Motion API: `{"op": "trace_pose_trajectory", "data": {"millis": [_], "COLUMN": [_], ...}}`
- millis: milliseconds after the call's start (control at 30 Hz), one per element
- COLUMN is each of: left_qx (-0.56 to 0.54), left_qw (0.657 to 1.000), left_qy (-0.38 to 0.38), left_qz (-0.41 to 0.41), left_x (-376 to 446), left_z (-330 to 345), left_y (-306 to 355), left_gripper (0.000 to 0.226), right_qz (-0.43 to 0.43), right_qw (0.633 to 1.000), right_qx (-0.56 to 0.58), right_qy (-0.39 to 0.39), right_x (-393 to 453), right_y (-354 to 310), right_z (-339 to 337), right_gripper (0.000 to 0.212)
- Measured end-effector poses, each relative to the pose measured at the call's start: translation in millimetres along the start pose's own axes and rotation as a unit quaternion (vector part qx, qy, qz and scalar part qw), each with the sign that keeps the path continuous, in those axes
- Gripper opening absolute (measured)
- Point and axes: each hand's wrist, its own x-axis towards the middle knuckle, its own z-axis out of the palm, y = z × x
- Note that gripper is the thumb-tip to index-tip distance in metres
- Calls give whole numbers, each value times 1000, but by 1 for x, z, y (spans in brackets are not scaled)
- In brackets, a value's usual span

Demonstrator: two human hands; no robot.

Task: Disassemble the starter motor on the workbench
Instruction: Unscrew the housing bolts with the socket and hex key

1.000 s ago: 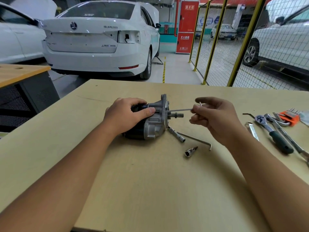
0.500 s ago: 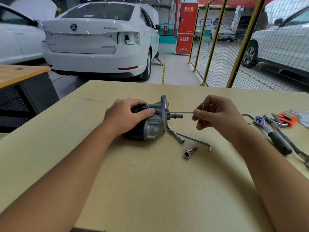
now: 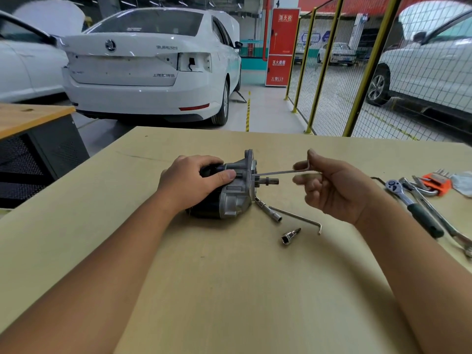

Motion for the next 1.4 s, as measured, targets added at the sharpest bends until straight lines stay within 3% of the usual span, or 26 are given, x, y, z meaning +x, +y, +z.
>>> {"op": "trace_pose_trajectory", "data": {"millis": [133,300,467,533,900,1133,1400], "left_qx": [2,5,5,5,5,4,6], "left_qw": [1000,1000,1000,1000,1000,1000,1000], "left_qy": [-1,-2,-6,-8,-6,-7,-9], "left_qz": [1,-1,0,1,1,0,1], "left_x": [0,0,-1,-1,0,-1,-2], "left_z": [0,-1,-1,-1,-1,-2,-2], "left_y": [0,1,2,1,-1,0,2], "left_gripper": [75,79,77,76,76,76,77], "right_qz": [91,109,111,92,-14,34,59], "right_qw": [993,987,985,987,973,994,990], "right_qx": [-71,-30,-7,-36,-225,-95,-130], "right_qy": [-38,-115,-130,-123,-56,-53,10], "right_x": [-3,-3,-2,-1,4,8,8], "right_y": [-2,-5,-5,-5,3,2,6], "right_z": [-7,-13,-15,-17,-23,-17,-9], "right_gripper": [51,42,20,12,28,39,46]}}
